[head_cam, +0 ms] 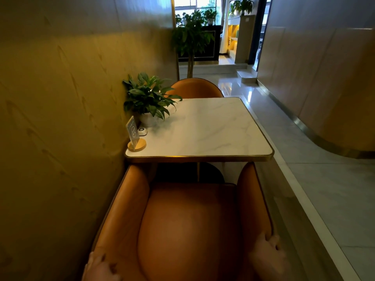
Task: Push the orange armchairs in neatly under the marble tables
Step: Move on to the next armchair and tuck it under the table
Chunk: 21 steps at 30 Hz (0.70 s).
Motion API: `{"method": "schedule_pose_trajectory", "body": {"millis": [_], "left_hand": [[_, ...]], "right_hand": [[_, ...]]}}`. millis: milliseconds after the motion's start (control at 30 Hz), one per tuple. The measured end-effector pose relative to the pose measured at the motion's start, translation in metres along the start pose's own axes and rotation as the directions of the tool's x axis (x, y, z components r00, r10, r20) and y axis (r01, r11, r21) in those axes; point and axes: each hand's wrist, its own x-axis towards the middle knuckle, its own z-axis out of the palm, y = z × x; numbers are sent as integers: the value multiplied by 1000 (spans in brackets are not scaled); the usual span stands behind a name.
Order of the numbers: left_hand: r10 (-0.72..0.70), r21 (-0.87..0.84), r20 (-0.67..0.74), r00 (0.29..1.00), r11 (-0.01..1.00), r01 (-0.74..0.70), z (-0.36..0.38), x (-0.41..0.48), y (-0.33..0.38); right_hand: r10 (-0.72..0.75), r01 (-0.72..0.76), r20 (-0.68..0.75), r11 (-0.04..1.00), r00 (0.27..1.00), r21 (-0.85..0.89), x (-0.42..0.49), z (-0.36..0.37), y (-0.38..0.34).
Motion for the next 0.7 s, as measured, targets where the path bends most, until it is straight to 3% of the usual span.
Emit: {"method": "schedule_pose_trajectory", "body": {"millis": [100, 333, 433, 533, 700], "left_hand": [[78, -113, 33, 996, 991, -74, -10, 7, 25], [131, -47, -99, 986, 990, -136, 7, -32, 10], [173, -89, -135, 976, 979, -186, 15, -56, 30], [229, -80, -156, 961, 967, -244, 26, -84, 32], [280, 7, -160, 947, 959, -283, 34, -97, 30]], "right_hand": [[35, -37, 52, 999, 998, 36, -2, -5, -13], [-29, 28, 126, 1000, 992, 8, 1, -8, -1], [-217, 222, 67, 973, 974, -70, -20, -12, 6], [-465, 465, 33, 877, 885, -118, -62, 0, -8], [-591, 596, 83, 802, 802, -44, -120, 22, -31]]}}
